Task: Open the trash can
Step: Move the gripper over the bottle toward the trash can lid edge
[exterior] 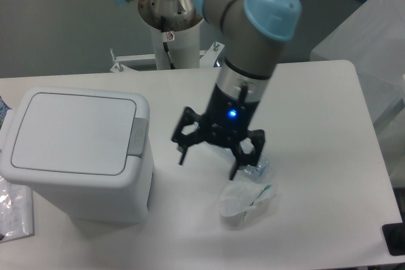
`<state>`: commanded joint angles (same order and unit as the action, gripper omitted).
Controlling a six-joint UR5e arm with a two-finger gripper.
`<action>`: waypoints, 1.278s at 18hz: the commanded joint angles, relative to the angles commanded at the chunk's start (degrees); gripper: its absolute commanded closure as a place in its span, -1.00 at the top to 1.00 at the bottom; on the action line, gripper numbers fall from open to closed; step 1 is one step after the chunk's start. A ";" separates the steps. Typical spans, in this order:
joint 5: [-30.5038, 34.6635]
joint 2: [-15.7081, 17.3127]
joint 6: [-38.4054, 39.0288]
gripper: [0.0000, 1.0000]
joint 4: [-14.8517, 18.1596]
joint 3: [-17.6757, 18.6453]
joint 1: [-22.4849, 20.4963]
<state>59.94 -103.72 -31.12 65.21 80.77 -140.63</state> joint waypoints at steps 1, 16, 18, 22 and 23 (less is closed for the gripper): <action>0.00 0.88 0.09 1.00 0.00 0.70 0.44; 0.44 2.64 0.00 1.00 -0.70 6.16 1.85; 0.44 2.64 -0.09 1.00 -0.96 6.42 1.85; 0.62 2.64 -0.26 1.00 -1.05 7.12 1.85; 0.62 2.64 -0.26 1.00 -1.05 7.04 1.85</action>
<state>60.56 -101.07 -31.38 64.16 87.80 -138.78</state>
